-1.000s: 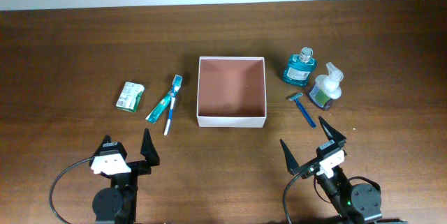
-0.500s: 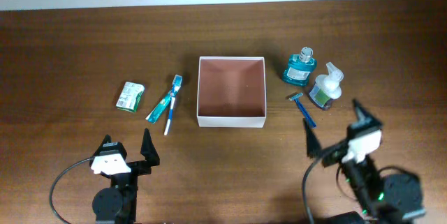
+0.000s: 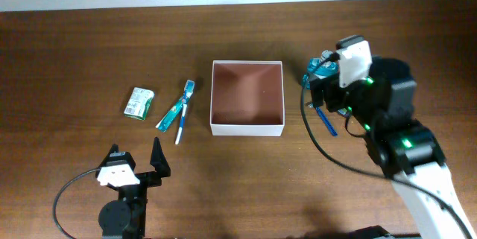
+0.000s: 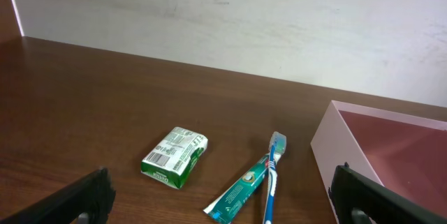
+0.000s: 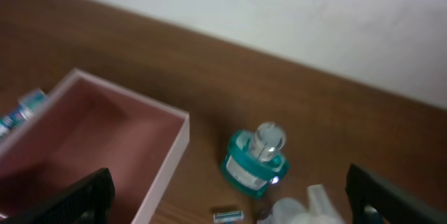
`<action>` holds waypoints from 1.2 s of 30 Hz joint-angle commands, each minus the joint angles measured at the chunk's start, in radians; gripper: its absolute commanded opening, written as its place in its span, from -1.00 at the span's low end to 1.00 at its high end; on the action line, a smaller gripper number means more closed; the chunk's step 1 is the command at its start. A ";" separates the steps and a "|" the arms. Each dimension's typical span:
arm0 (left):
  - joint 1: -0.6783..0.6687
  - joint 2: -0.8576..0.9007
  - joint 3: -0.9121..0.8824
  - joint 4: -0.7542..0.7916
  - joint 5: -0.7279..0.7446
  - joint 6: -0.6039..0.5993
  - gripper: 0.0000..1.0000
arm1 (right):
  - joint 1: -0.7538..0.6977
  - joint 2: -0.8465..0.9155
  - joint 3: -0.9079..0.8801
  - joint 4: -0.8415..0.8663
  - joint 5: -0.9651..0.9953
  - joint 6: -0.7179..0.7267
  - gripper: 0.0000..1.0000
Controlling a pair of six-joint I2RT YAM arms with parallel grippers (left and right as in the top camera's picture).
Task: Pack container
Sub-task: 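Reach the right gripper to the teal mouthwash bottle cap and grasp it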
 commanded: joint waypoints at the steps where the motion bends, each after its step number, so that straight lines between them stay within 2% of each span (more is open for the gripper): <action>1: 0.003 -0.009 -0.008 0.003 0.011 0.019 0.99 | -0.006 0.081 0.019 0.049 0.012 0.025 0.97; 6: 0.003 -0.009 -0.008 0.003 0.011 0.019 0.99 | -0.006 0.143 0.019 0.177 0.022 0.063 0.98; 11: 0.003 -0.009 -0.008 0.003 0.011 0.019 0.99 | -0.006 0.175 0.019 0.174 0.269 0.250 0.91; 16: 0.003 -0.009 -0.008 0.003 0.011 0.019 0.99 | -0.004 0.194 0.019 0.136 0.289 0.352 0.58; 24: 0.003 -0.009 -0.008 0.003 0.011 0.019 0.99 | -0.004 0.217 0.019 0.129 0.337 0.358 0.57; 36: 0.003 -0.009 -0.008 0.003 0.011 0.019 0.99 | -0.004 0.382 0.051 0.193 0.299 0.383 0.58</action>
